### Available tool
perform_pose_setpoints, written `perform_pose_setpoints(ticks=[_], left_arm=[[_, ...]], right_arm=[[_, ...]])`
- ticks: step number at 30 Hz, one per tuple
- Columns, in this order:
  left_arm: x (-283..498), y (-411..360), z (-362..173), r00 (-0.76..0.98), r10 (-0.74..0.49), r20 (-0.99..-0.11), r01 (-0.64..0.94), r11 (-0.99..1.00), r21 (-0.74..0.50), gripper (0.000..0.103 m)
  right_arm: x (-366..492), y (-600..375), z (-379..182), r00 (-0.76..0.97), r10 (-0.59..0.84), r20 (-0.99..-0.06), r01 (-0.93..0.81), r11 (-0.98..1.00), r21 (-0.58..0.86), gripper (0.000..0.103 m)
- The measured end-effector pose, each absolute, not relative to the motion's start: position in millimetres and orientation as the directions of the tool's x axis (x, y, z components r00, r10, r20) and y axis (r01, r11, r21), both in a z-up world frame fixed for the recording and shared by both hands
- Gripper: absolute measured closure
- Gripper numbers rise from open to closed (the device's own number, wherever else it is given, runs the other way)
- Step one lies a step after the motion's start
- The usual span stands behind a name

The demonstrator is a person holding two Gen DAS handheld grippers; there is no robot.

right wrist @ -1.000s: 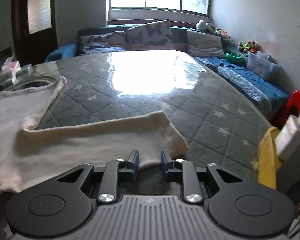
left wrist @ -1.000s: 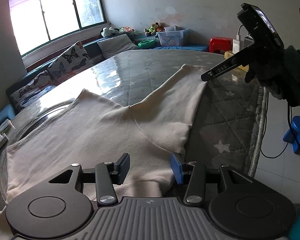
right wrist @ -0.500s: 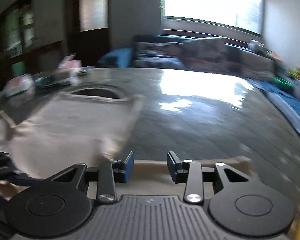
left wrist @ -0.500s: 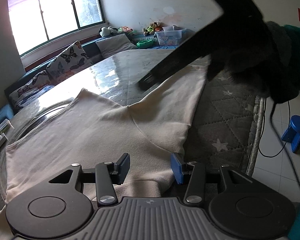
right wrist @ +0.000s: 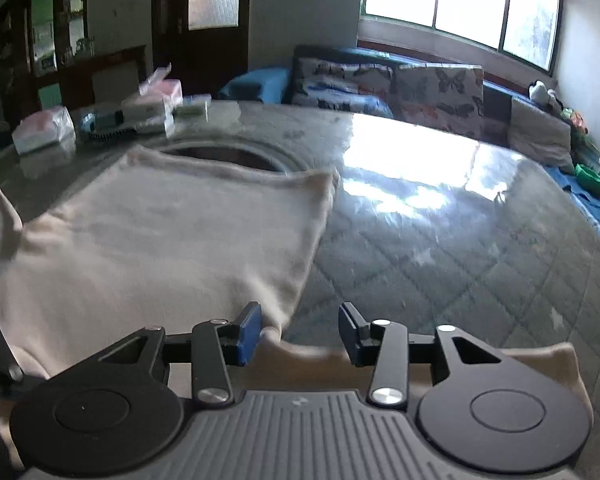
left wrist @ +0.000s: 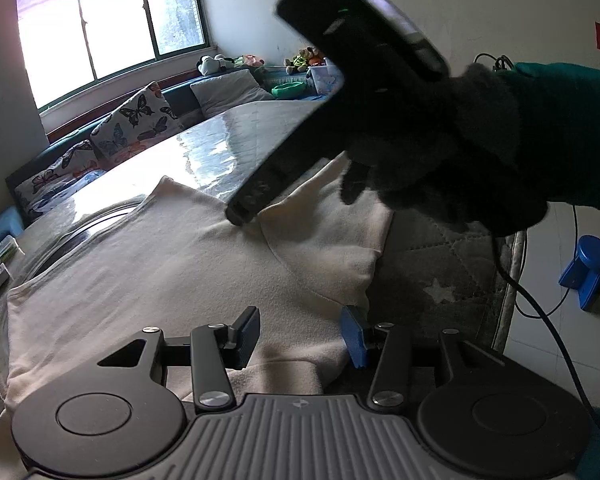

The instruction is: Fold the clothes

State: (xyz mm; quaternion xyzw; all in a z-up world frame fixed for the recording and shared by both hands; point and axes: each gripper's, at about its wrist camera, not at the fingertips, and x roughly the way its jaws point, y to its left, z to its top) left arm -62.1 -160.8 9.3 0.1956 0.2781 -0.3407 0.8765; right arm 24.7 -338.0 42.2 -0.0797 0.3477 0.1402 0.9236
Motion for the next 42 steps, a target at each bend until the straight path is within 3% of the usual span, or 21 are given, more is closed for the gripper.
perform_pose_setpoints(ticks=[13, 25, 27, 37, 42], left_arm=[[-61, -161, 12, 0.629, -0.467, -0.621, 0.676, 0.723, 0.140, 0.052], [-60, -146, 23, 0.685, -0.426, -0.592, 0.601, 0.789, 0.128, 0.032], [-59, -144, 25, 0.697, -0.411, -0.588, 0.580, 0.805, 0.124, 0.024], [-60, -115, 41, 0.763, -0.352, -0.542, 0.477, 0.872, 0.105, 0.016], [-54, -82, 50, 0.814, -0.251, -0.525, 0.359, 0.926, 0.114, 0.016]], right_arm=[[10, -373, 59, 0.757, 0.149, -0.636, -0.245, 0.967, -0.064, 0.056], [-43, -474, 39, 0.766, -0.065, -0.639, 0.069, 0.997, -0.019, 0.052], [-44, -487, 35, 0.767, -0.082, -0.637, 0.105, 0.994, -0.001, 0.052], [-30, -501, 23, 0.777, -0.105, -0.621, 0.168, 0.985, 0.043, 0.052], [-25, -501, 23, 0.784, -0.127, -0.608, 0.192, 0.980, 0.043, 0.052]])
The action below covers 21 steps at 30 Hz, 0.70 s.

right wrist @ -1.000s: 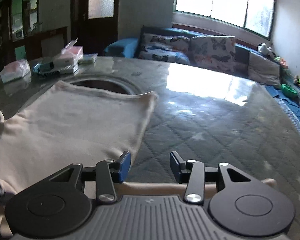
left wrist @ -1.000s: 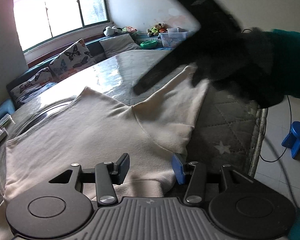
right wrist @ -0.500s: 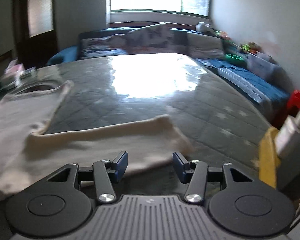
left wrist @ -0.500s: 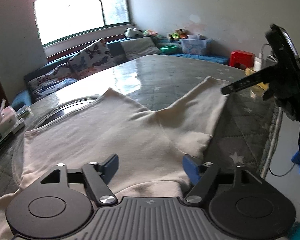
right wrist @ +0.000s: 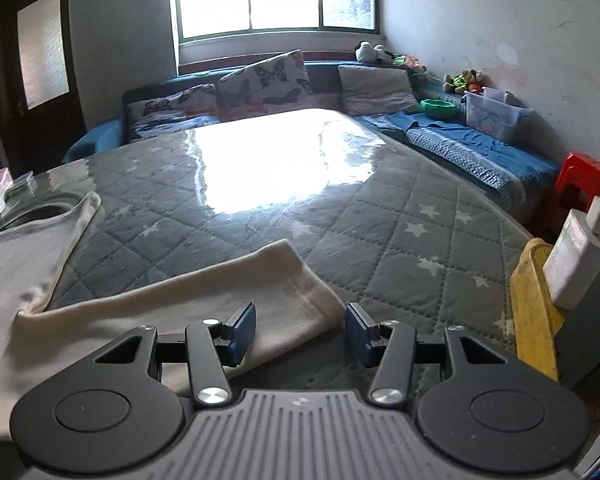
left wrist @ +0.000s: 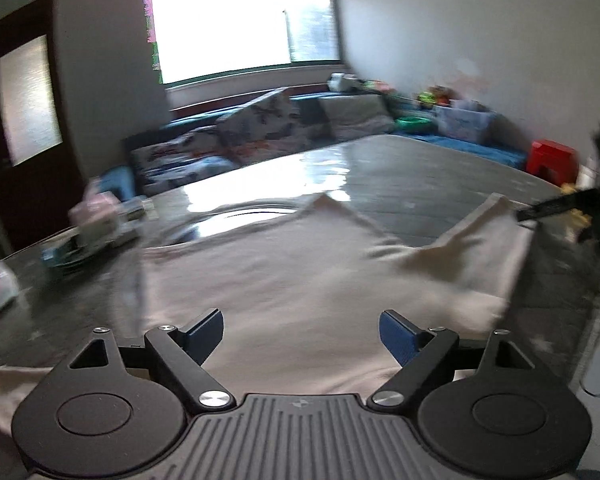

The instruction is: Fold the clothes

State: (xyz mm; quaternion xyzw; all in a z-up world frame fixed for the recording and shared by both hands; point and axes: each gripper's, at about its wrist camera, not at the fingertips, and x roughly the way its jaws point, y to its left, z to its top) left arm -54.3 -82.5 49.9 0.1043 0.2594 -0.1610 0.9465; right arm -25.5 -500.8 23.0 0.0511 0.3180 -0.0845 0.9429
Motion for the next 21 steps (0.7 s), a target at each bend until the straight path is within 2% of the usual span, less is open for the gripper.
perform_pose_setpoints(ticks=[5, 8, 9, 10, 21], left_arm=[[-51, -56, 49, 0.833, -0.165, -0.529, 0.265, 0.957, 0.118, 0.016], [-57, -53, 45, 0.826, -0.170, -0.538, 0.279, 0.952, 0.128, 0.016], [-60, -54, 43, 0.824, -0.174, -0.539, 0.289, 0.948, 0.136, 0.016], [-63, -54, 41, 0.818, -0.182, -0.546, 0.304, 0.942, 0.141, 0.016], [-81, -71, 19, 0.781, -0.189, -0.596, 0.386, 0.895, 0.222, 0.017]], right_arm=[[-21, -501, 20, 0.782, -0.110, -0.613, 0.174, 0.984, 0.045, 0.058], [-22, -500, 20, 0.785, -0.095, -0.612, 0.163, 0.985, 0.056, 0.076], [-22, -500, 21, 0.786, -0.091, -0.612, 0.161, 0.985, 0.061, 0.085], [-23, -500, 22, 0.786, -0.086, -0.612, 0.159, 0.985, 0.065, 0.089], [-25, -501, 27, 0.800, -0.075, -0.596, 0.158, 0.983, 0.088, 0.093]])
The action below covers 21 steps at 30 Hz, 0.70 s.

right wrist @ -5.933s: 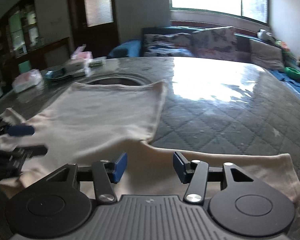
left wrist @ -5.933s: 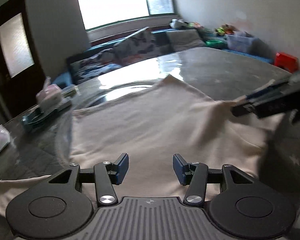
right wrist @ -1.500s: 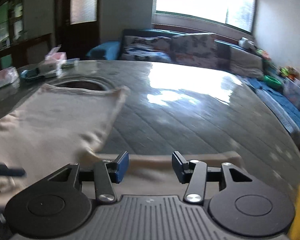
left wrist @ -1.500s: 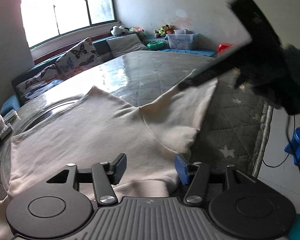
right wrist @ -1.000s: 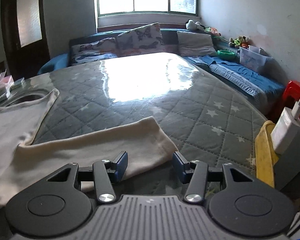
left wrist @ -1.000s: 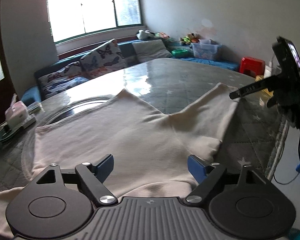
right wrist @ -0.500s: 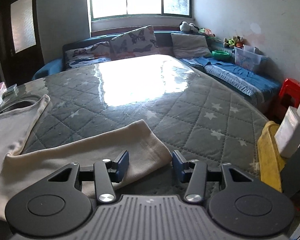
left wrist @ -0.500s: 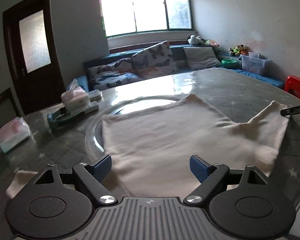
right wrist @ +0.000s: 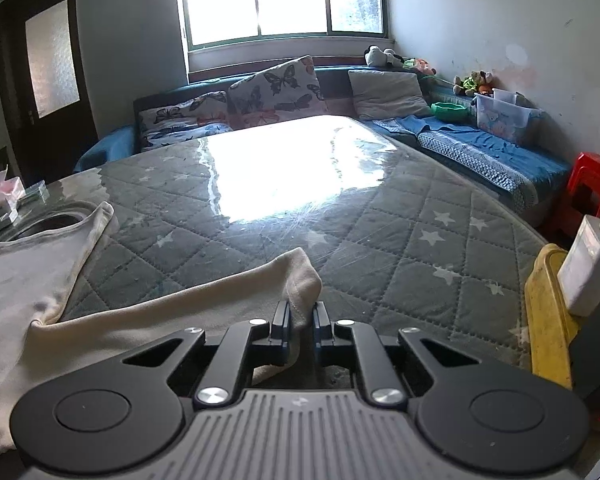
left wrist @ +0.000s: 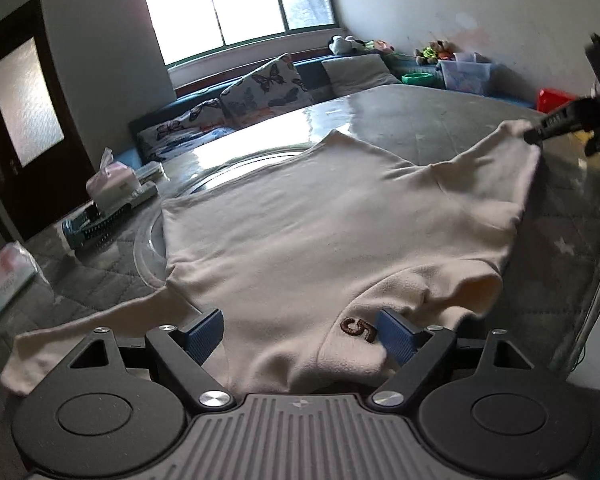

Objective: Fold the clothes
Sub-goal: 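Lift the sleeve with the right gripper and fold it across the sweatshirt body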

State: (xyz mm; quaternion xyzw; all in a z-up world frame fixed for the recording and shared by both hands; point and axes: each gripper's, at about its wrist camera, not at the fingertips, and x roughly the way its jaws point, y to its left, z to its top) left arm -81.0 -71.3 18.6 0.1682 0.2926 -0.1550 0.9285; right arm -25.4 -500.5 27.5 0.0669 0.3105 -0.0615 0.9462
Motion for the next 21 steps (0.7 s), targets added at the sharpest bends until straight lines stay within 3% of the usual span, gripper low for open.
perform_pose_setpoints(ticks=[8, 21], left_arm=[[-68, -86, 46, 0.817, -0.205, -0.540, 0.354, 0.916, 0.188, 0.017], [-53, -161, 20, 0.744, -0.310, -0.591, 0.500, 0.846, 0.186, 0.016]], right_arm=[[-31, -502, 44, 0.825, -0.039, -0.564, 0.137, 0.982, 0.131, 0.093], [-47, -479, 96, 0.875, 0.073, -0.479, 0.016, 0.984, 0.180, 0.094]])
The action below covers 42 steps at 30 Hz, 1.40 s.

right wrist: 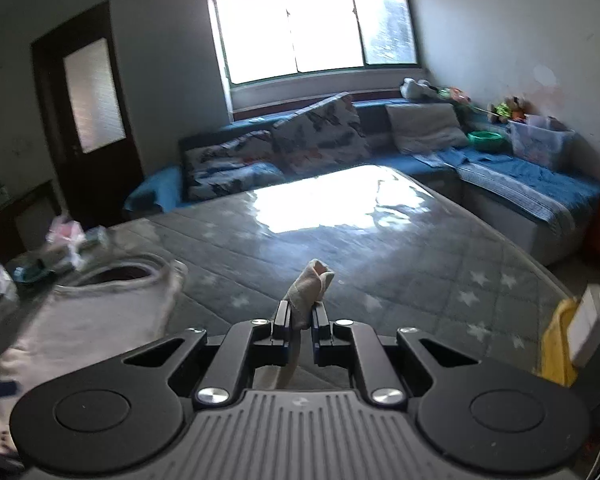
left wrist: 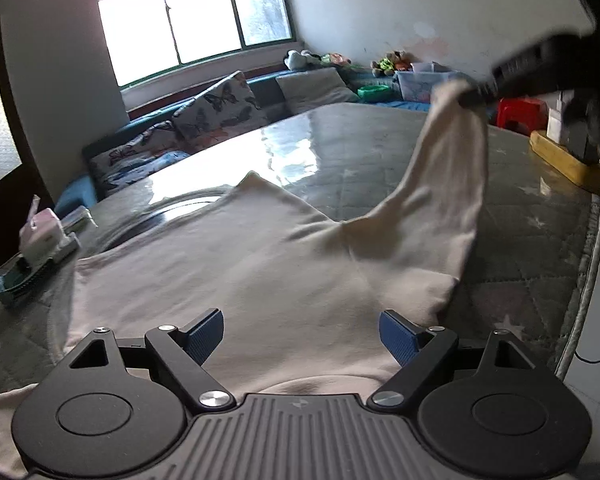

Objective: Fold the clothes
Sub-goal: 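Lift the sleeve with the right gripper and fold it across the sweatshirt body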

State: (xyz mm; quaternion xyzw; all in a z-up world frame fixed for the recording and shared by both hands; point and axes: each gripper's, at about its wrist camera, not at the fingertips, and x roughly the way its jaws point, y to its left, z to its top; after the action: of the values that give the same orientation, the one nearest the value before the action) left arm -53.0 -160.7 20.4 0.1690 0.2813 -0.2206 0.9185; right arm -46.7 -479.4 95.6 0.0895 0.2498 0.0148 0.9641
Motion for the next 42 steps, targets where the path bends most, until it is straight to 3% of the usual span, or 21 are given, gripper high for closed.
perform_pose_setpoints(ticks=[6, 15, 27, 31, 36, 42], left_arm=[[-55, -155, 15, 0.737, -0.309, -0.601, 0.502, 0.846, 0.181, 0.016], [-67, -99, 38, 0.797, -0.278, -0.536, 0.394, 0.912, 0.113, 0.016], [-89, -26, 34, 0.828, -0.155, -0.539, 0.217, 0.975, 0.053, 0.017], [-89, -22, 30, 0.820, -0.154, -0.551, 0.212, 0.976, 0.043, 0.020], [-84, -27, 29, 0.818, -0.164, -0.552, 0.224, 0.974, 0.043, 0.026], [-74, -34, 26, 0.808, -0.174, -0.563, 0.239, 0.970, 0.043, 0.033]], right_arm=[[-55, -440, 133, 0.886, 0.197, -0.419, -0.128, 0.974, 0.186, 0.094], [-51, -354, 174, 0.847, 0.381, -0.371, -0.346, 0.924, 0.161, 0.094], [-37, -242, 124, 0.680, 0.521, -0.516, -0.520, 0.839, 0.163, 0.094], [-39, -223, 103, 0.626, 0.536, -0.566, -0.554, 0.817, 0.161, 0.083], [-47, -239, 108, 0.641, 0.523, -0.561, -0.552, 0.823, 0.135, 0.068], [-49, -281, 106, 0.669, 0.426, -0.610, -0.514, 0.857, 0.035, 0.067]])
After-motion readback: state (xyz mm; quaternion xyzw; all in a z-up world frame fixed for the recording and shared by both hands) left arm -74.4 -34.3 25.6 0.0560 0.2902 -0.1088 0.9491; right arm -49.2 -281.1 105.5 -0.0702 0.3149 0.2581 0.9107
